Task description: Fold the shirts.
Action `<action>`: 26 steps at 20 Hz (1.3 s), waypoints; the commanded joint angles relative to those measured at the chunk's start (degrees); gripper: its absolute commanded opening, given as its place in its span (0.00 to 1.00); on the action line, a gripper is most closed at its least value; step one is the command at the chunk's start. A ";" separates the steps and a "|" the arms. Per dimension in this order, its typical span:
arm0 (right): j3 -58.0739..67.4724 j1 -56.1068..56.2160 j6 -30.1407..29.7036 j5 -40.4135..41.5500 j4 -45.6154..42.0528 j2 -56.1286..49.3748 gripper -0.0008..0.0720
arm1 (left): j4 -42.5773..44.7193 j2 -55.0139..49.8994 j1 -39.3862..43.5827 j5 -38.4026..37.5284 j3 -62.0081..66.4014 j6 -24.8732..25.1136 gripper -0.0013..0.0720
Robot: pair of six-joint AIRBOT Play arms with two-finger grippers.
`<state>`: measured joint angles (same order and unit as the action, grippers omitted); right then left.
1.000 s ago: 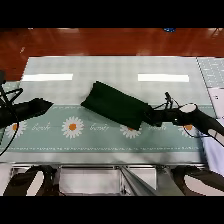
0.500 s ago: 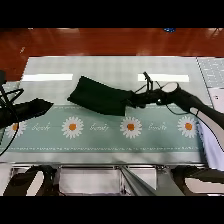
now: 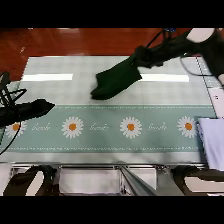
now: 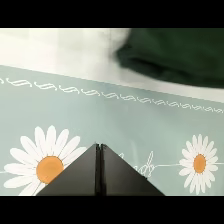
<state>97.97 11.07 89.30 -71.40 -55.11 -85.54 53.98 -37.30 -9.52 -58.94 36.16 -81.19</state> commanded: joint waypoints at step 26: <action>-27.78 -77.00 3.17 -35.12 -40.72 38.51 0.03 | -23.87 -0.26 0.02 11.58 0.09 11.54 0.05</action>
<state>83.72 -57.98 91.53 -101.54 -85.36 -54.48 33.08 -37.52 -9.52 -47.79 36.21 -71.55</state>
